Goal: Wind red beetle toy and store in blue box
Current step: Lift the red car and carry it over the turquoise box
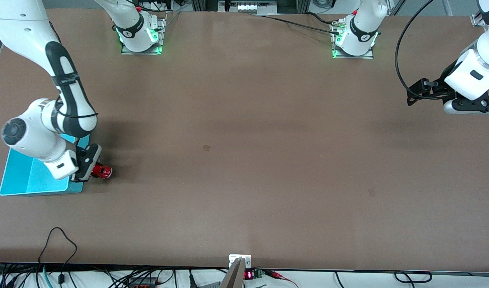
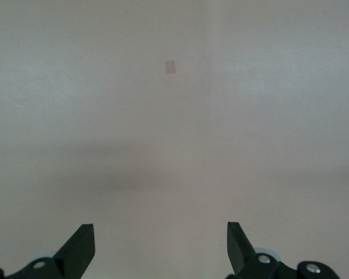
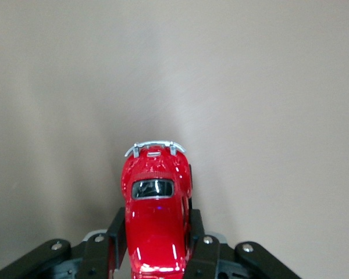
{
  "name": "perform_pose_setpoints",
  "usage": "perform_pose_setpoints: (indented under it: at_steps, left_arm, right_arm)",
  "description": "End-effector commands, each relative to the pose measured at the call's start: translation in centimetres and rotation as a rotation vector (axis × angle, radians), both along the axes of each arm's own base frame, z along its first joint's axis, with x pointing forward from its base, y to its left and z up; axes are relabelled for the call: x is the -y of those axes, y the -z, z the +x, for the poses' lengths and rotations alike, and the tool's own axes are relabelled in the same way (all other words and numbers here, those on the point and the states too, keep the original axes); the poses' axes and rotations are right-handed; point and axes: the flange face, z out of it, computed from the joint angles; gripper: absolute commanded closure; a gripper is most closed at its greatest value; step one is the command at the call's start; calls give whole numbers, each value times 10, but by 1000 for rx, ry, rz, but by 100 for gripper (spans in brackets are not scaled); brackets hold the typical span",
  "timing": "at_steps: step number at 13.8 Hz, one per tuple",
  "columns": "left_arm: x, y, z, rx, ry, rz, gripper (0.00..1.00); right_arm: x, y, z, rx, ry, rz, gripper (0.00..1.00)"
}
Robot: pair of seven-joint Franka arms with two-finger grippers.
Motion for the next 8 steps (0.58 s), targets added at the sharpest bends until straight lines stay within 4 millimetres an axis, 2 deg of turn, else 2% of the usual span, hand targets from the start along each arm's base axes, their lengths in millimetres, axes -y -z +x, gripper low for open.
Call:
perform_pose_setpoints:
  at_steps: [1, 5, 8]
  left_arm:
    - [1, -4, -4, -2, -9, -22, 0]
    - [1, -4, -4, -4, -9, -22, 0]
    - [2, -4, -4, -2, -7, -22, 0]
  right_arm:
    - [-6, -39, 9, 60, 108, 74, 86]
    - [7, -75, 8, 64, 456, 139, 92]
    - [33, -81, -3, -35, 737, 173, 95]
